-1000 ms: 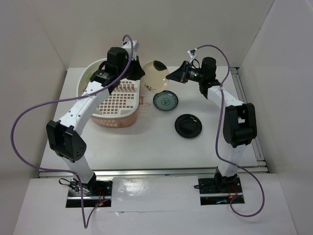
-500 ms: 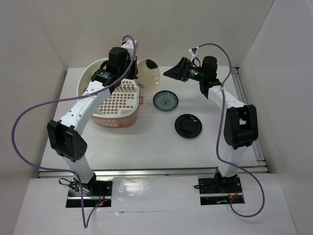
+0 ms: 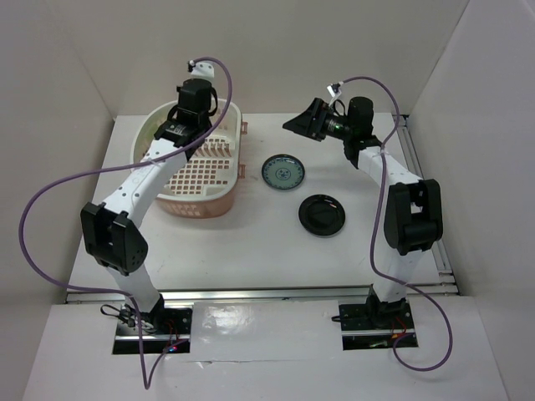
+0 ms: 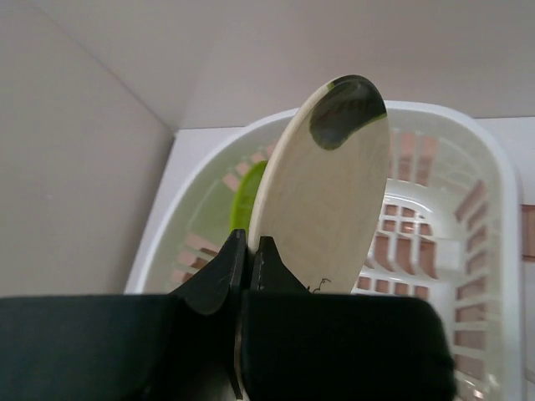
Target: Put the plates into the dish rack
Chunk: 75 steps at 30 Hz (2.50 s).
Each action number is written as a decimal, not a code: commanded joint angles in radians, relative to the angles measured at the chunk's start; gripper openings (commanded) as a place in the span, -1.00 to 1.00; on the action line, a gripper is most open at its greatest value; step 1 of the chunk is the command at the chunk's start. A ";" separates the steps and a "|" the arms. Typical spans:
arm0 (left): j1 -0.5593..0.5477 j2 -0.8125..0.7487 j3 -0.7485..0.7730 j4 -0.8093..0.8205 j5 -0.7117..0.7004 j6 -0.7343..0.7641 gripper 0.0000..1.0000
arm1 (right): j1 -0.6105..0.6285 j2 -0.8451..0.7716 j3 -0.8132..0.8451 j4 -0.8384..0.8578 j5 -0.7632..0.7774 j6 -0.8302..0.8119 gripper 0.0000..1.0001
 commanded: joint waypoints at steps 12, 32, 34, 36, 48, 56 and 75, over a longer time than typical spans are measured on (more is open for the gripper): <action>0.101 0.071 -0.068 0.216 -0.127 0.107 -1.00 | -0.012 -0.062 -0.027 -0.016 0.006 -0.025 1.00; 0.141 0.212 -0.068 0.219 -0.079 0.074 -1.00 | -0.012 -0.034 -0.018 0.013 -0.012 -0.007 1.00; 0.141 0.223 -0.059 0.231 -0.090 0.087 -1.00 | -0.012 -0.034 -0.027 0.022 -0.021 -0.007 1.00; 0.141 0.235 -0.059 0.242 -0.101 0.087 -1.00 | -0.012 -0.034 -0.027 0.022 -0.021 -0.007 1.00; 0.151 0.266 -0.081 0.268 -0.142 0.085 -1.00 | -0.012 -0.016 -0.017 0.031 -0.030 0.012 1.00; 0.160 0.266 -0.081 0.239 -0.095 0.064 -1.00 | -0.012 -0.016 -0.007 0.040 -0.040 0.021 1.00; 0.160 0.294 -0.062 0.173 -0.041 0.005 -1.00 | -0.012 -0.016 -0.027 0.040 -0.040 0.021 1.00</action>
